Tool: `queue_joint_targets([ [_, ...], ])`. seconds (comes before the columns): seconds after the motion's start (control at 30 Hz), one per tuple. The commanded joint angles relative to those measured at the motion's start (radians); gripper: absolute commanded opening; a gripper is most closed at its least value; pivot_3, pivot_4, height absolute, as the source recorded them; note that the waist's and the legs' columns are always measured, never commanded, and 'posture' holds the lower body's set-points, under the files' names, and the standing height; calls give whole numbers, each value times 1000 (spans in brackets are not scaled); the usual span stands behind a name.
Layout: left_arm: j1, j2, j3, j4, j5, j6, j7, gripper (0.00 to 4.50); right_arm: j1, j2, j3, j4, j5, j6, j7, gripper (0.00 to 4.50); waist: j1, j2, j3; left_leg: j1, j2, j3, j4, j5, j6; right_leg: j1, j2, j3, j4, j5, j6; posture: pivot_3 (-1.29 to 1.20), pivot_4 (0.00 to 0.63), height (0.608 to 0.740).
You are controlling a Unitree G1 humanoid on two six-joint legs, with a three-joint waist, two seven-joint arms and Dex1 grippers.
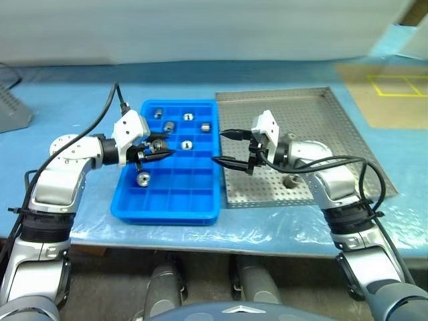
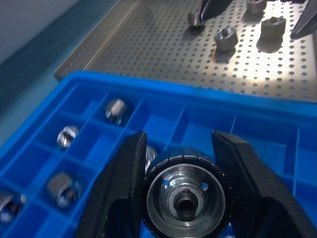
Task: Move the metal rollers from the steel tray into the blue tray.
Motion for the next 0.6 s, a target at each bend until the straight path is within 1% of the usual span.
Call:
queue_joint_targets([
  [0.03, 31, 0, 25, -49, -14, 25, 73, 1738, -46, 33, 29, 49, -17, -65, 55, 4125, 39, 0, 0, 0, 0, 0, 0, 0, 0, -1, 0, 0, 1, 0, 0, -19, 150, 740],
  [0.13, 32, -40, -12, 2, 10, 14, 136, 1738, -66, 57, 35, 97, -38, -96, 68, 4125, 89, 0, 0, -1, 0, 2, -1, 1, -1, -3, 0, 1, 2, -1, -2, -7, 150, 740],
  [0.2, 27, -63, -33, 24, 16, 3, 158, 1738, -66, 63, 33, 109, -46, -106, 72, 4125, 103, 0, 0, -1, -1, 3, -1, 0, -2, -3, -1, 2, 3, -1, -2, -7, 150, 740],
  [0.27, -2, -99, -47, 53, 12, -10, 182, 1738, -60, 62, 28, 107, -48, -105, 73, 4125, 109, -1, 0, -1, -2, 4, 0, 0, -2, -4, -2, 3, 4, -1, -2, -12, 150, 740],
  [0.33, -39, -131, -71, 123, 36, -28, 212, 1738, -43, 57, 25, 101, -55, -104, 68, 4125, 114, -1, 0, -1, -2, 4, 0, 1, -3, -4, -2, 4, 6, -1, -2, -22, 150, 740],
  [0.47, -92, -173, -94, 273, 72, -108, 257, 1738, -17, 52, 21, 79, -63, -98, 51, 4125, 110, -1, -1, 1, 0, 3, -1, 3, -7, -6, -1, 4, 10, -1, -2, -49, 150, 740],
  [0.6, -122, -196, -111, 357, 81, -149, 261, 1738, 4, 44, 15, 60, -70, -94, 30, 4125, 97, -2, -1, 1, 0, 3, -5, 6, -9, -9, 0, 5, 11, -1, -2, -79, 150, 740],
])
